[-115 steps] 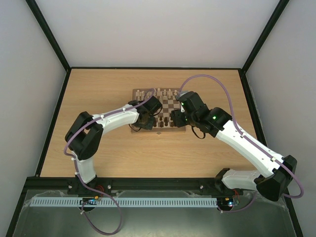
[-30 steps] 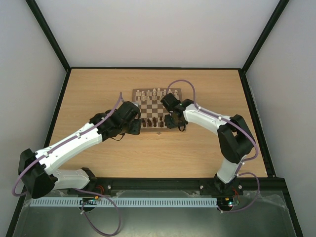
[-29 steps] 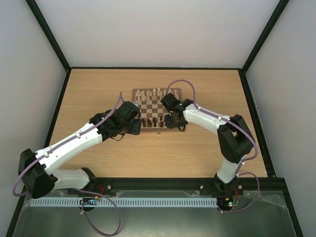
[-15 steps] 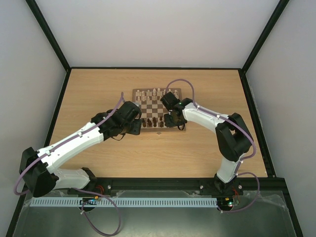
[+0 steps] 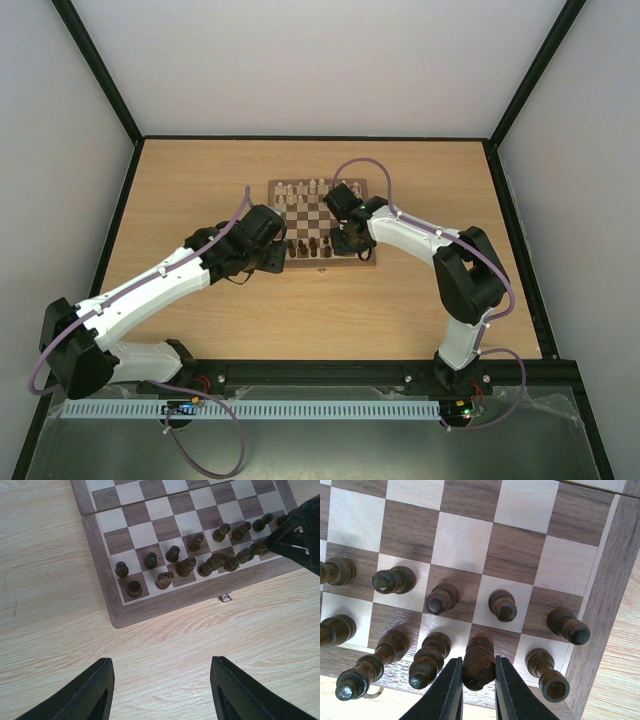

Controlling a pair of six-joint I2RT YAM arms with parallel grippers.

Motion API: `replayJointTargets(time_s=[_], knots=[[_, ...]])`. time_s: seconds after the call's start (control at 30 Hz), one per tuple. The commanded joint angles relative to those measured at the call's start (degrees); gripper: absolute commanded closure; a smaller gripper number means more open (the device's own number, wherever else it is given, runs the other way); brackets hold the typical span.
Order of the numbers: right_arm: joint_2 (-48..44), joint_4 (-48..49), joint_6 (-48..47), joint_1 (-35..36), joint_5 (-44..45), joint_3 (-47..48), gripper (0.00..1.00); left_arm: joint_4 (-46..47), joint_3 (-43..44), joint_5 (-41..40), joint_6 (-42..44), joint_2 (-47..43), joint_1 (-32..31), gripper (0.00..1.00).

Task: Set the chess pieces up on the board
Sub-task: Adjust the chess piece on the chessboard.

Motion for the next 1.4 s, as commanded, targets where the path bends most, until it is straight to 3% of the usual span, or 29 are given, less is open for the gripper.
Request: replayJointTargets(time_s=[0.0,1.03,1.37], knots=[[1.3,-1.2,-0.5,-0.4,0.6,0.9,0.87,0.2,1.4,-0.2,0.4,1.0,0.4,0.44],[-2.1,-1.4,-0.5,-0.6,1.6,-3.3,0.86,0.6,1.9,0.6,0.1,2.4,0.5,0.45],[-3.5,-1.0,-0.8,-0.6,-0.2,-3.3,0.79,0.7,2.0,0.0,0.0,3.2,0.5,0.44]])
